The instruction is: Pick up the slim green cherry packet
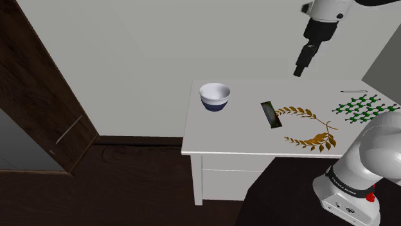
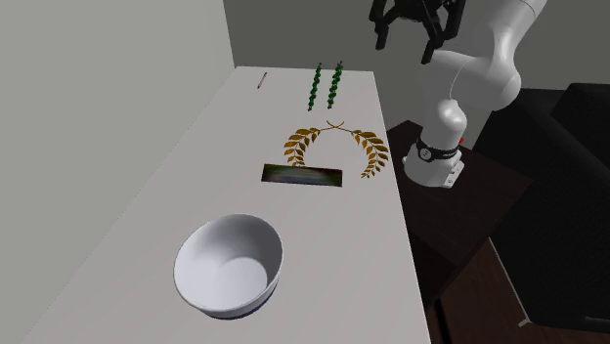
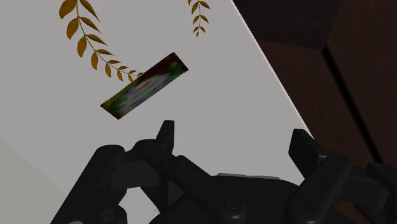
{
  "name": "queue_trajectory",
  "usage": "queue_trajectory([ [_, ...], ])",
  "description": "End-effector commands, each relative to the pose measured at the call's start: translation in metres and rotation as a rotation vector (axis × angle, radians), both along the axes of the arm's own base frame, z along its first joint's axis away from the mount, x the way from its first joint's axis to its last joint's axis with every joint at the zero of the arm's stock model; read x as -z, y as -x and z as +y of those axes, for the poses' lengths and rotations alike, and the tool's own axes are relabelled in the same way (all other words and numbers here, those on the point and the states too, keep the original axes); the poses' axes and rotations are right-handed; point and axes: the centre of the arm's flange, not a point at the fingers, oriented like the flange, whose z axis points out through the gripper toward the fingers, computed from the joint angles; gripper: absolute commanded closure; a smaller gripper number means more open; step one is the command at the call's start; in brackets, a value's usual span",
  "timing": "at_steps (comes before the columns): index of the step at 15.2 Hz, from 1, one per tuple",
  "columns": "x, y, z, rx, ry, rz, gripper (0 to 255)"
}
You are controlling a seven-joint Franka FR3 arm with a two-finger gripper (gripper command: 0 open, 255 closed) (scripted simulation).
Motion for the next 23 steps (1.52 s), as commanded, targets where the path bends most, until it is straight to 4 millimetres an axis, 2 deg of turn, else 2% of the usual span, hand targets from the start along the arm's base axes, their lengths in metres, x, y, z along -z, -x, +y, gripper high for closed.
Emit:
queue_trajectory([
  [1,0.0,0.0,0.0,0.0,0.0,0.0,0],
  [12,0.126,-0.072,-0.028,0.271,0.098,0.068,0],
  [23,0.253,-0.124,-0.086,0.542,0.196,0.135,0],
])
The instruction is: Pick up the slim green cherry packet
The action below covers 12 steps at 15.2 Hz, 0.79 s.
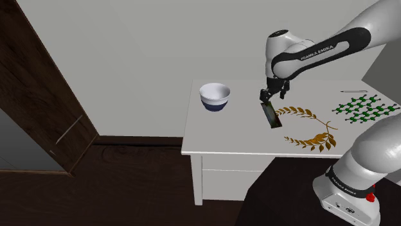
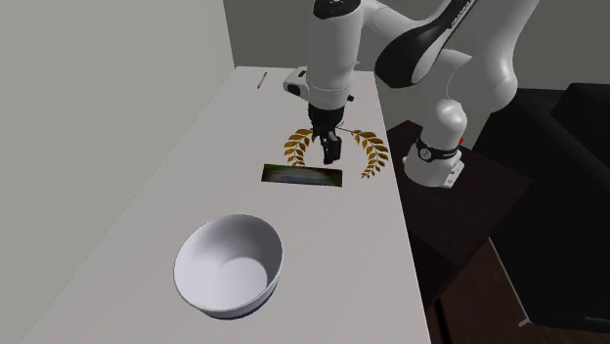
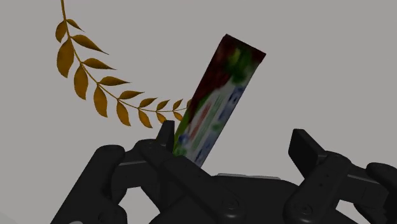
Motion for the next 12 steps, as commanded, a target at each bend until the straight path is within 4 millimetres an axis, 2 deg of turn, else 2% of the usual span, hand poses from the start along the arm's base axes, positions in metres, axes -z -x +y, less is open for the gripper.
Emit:
queue_trajectory([
  [1,0.024,-0.01,-0.011,0.051,0.019,0.011,0],
  [6,0.08,-0.024,-0.046,0.174,0.063,0.042,0],
  [12,0.109,-0.024,-0.048,0.181,0.066,0.044,0],
])
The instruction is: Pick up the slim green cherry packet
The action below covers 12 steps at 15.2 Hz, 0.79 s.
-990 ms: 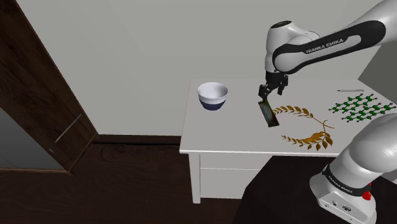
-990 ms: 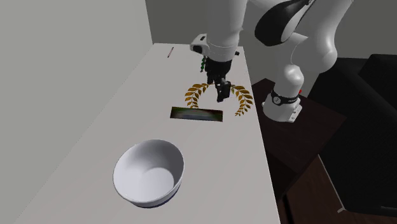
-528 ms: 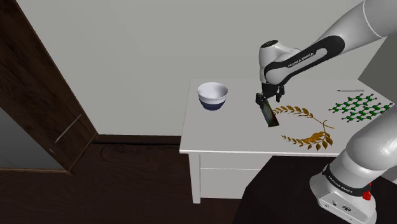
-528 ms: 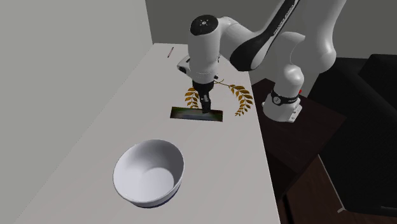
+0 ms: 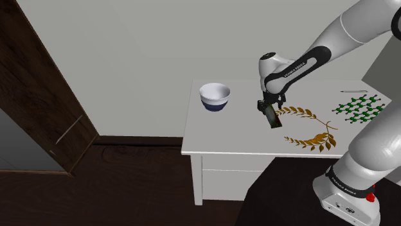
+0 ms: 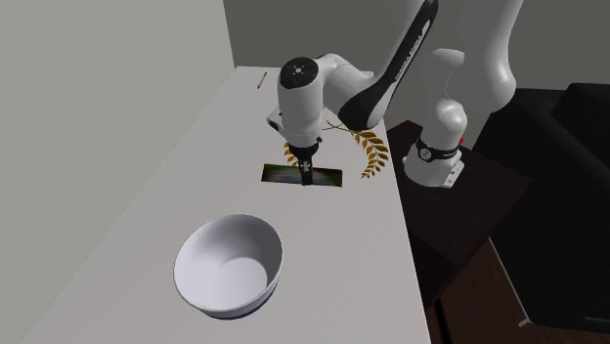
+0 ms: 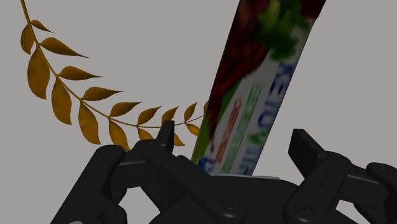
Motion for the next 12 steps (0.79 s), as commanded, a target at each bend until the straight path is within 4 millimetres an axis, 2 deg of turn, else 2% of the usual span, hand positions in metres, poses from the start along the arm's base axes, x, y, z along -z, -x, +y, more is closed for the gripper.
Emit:
queue_trajectory([
  [1,0.0112,0.0001,0.0007,0.0,0.0,0.0,0],
  [2,0.0195,0.0001,0.0007,0.0,0.0,0.0,0],
  [4,0.0195,0.0001,0.0007,0.0,0.0,0.0,0],
  [5,0.02,0.0,0.0006,0.0,0.0,0.0,255],
  [12,0.02,0.0,0.0,0.0,0.0,0.0,255],
])
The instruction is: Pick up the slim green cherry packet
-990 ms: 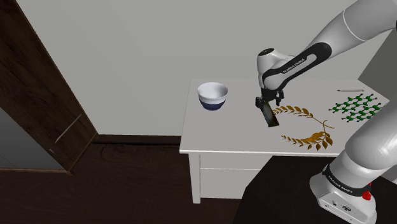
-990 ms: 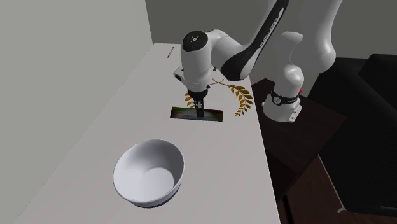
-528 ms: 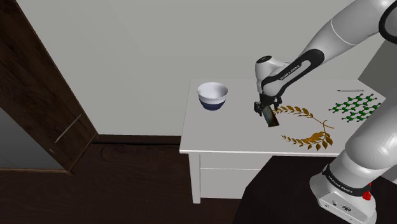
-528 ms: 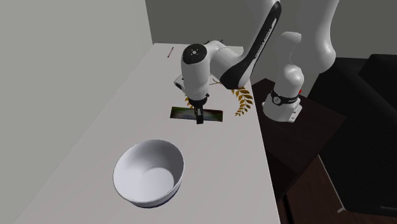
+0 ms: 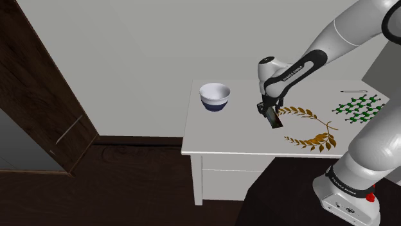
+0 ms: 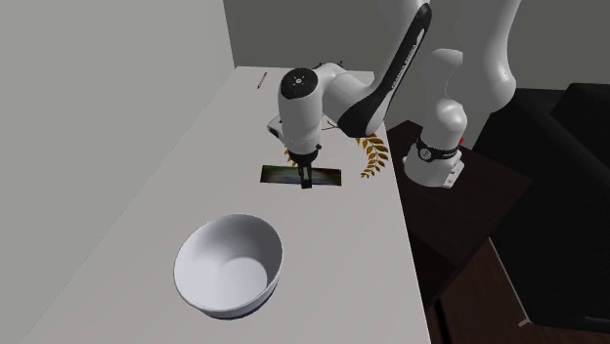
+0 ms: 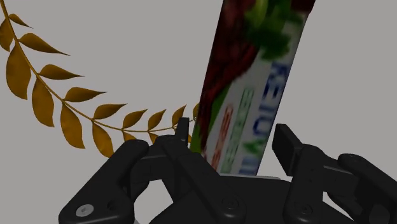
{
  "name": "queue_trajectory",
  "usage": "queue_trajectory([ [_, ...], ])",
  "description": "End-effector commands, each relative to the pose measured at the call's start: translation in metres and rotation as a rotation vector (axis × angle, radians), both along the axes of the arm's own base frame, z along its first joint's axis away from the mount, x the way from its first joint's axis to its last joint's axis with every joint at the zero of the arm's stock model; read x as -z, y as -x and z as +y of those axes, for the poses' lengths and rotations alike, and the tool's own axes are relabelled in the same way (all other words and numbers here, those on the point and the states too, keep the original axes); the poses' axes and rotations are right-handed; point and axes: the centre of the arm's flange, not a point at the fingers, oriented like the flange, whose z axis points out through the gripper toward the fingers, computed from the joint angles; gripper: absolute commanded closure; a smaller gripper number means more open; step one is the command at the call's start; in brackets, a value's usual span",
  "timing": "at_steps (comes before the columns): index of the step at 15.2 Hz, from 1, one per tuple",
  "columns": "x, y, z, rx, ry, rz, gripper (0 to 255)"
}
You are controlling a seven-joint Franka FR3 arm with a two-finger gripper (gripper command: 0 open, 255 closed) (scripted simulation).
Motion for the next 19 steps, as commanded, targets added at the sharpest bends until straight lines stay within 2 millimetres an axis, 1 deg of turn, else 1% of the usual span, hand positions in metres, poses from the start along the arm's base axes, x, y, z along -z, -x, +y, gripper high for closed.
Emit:
queue_trajectory([
  [1,0.001,0.001,0.0,0.001,-0.001,0.003,255],
  [2,0.0,0.001,0.001,0.001,-0.001,0.003,255],
  [17,-0.079,0.001,0.001,0.001,-0.001,0.003,255],
  [19,-0.08,0.001,0.001,0.001,-0.001,0.003,255],
])
